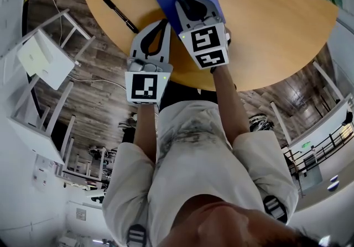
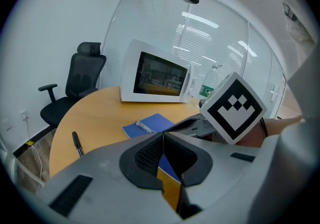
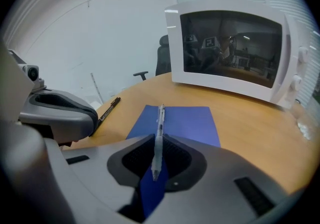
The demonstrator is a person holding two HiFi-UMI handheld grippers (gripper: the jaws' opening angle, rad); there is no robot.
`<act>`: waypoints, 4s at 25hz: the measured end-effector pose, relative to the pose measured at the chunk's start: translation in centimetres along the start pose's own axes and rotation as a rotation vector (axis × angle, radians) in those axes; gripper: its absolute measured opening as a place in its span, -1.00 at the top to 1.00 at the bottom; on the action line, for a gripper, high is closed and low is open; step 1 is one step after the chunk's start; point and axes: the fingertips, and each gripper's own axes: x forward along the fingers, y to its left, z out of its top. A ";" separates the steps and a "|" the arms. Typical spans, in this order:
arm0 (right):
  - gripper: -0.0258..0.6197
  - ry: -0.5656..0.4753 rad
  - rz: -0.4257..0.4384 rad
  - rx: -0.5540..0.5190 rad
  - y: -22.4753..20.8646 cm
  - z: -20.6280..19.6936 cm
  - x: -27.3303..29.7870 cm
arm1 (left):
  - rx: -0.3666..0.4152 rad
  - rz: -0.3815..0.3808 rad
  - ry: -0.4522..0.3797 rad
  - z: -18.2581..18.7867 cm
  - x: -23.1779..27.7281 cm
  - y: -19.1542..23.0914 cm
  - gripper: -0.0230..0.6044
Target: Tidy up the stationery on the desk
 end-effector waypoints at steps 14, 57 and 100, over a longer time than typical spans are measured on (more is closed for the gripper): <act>0.61 -0.038 -0.105 0.169 -4.3 -3.9 -4.9 | 0.063 -0.081 0.023 0.2 1.5 -4.4 0.88; 0.61 -0.077 -0.611 0.630 -19.1 -21.0 -21.9 | 0.231 -0.384 0.141 -2.1 9.6 -22.9 0.88; 0.58 -0.151 -0.613 0.282 -14.7 -12.8 -20.8 | 0.159 -0.289 0.062 -0.7 6.6 -17.8 0.88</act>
